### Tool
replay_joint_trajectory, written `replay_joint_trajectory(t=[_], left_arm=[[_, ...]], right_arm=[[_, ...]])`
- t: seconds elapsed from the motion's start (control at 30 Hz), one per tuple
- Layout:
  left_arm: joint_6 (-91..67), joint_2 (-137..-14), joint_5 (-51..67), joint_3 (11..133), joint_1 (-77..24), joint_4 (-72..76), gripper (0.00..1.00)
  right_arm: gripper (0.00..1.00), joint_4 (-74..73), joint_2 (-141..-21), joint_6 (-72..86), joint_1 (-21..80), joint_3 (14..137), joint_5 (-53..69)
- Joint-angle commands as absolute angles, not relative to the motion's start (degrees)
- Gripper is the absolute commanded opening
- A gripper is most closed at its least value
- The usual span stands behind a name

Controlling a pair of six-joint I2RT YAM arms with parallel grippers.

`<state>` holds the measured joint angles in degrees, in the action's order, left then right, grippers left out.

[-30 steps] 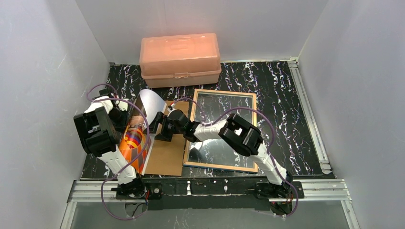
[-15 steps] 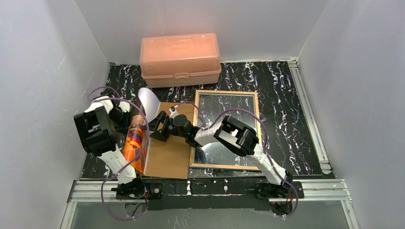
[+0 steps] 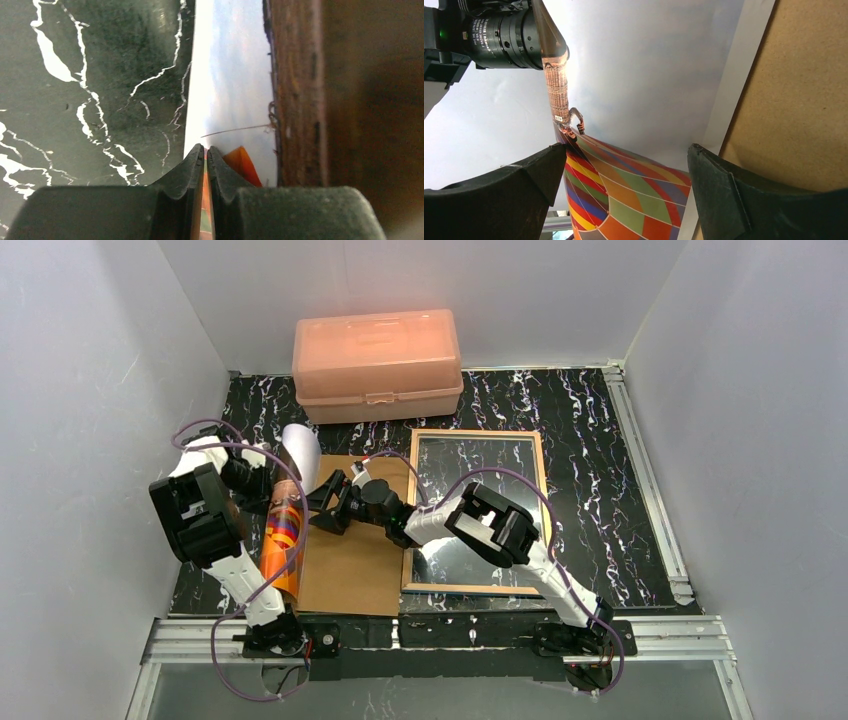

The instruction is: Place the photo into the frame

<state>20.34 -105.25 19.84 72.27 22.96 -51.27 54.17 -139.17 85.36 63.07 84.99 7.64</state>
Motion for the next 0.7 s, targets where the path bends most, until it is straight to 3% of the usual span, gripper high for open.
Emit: replay_joint_trajectory(t=[0.0,0.3,0.67], left_arm=[[18.7,-104.8,27.7,74.0,22.9,-55.6,0.07],[18.2,-106.1,31.7,73.6,22.9,-55.9,0.08],[16.8,-104.8,22.8,70.3,25.8,-52.1,0.08]], right_arm=[[0.99,57.0,-138.3,85.1,63.2,86.6,8.0],[0.99,56.1,-138.3,86.1,63.2,86.2,7.9],[0.99,51.2,-134.0,83.9,62.7,81.5,5.3]])
